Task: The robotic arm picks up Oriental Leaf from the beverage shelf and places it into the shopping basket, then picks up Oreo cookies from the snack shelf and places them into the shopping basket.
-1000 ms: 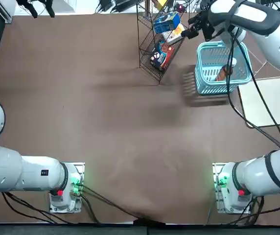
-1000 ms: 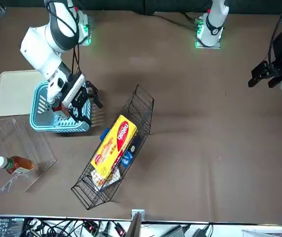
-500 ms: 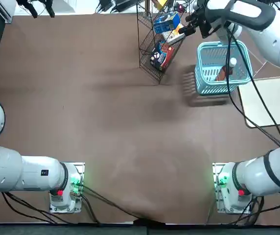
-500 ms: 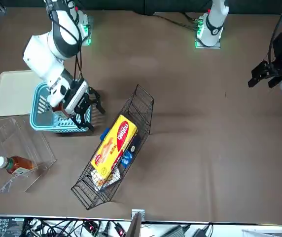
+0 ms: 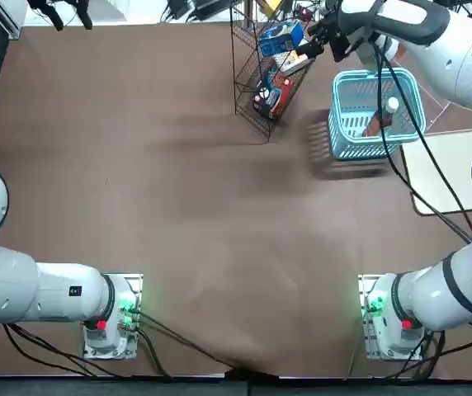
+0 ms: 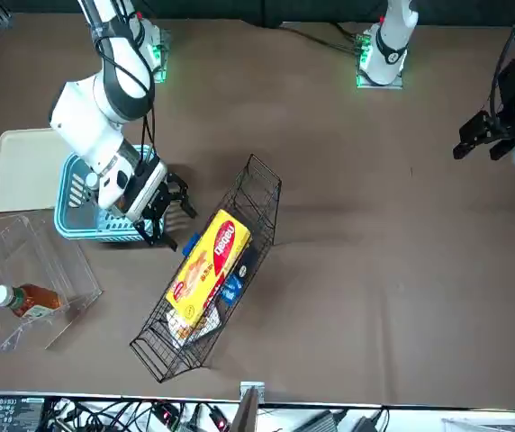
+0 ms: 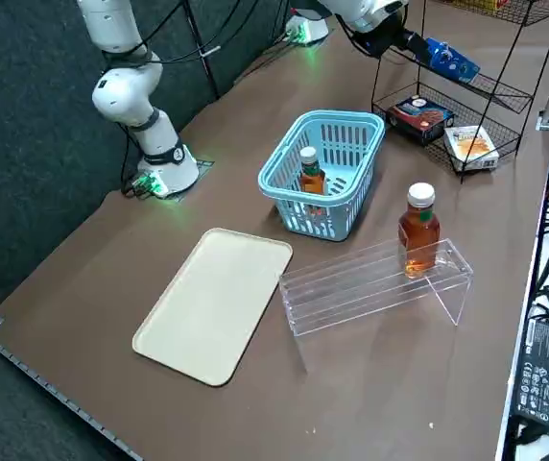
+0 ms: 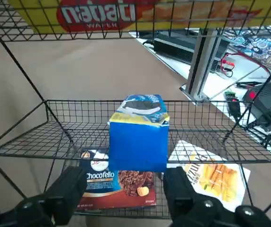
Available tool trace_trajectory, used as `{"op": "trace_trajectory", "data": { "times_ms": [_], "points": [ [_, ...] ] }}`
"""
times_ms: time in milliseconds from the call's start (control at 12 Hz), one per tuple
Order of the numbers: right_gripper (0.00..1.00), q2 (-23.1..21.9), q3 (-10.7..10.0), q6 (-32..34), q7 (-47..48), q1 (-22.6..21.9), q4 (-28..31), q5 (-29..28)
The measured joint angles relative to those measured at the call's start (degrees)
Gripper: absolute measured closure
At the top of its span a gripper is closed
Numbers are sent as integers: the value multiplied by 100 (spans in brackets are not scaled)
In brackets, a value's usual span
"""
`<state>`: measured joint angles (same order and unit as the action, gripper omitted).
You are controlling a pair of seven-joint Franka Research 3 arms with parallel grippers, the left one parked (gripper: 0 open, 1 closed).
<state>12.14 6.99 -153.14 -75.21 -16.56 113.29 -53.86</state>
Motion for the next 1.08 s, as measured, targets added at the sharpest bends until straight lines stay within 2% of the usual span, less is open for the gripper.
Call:
{"op": "trace_trajectory", "data": {
  "times_ms": [333,1083],
  "points": [
    [0,57,0,-6,0,-8,-118,-1],
    [0,630,-1,-21,-1,-9,-715,-1]
  ]
}}
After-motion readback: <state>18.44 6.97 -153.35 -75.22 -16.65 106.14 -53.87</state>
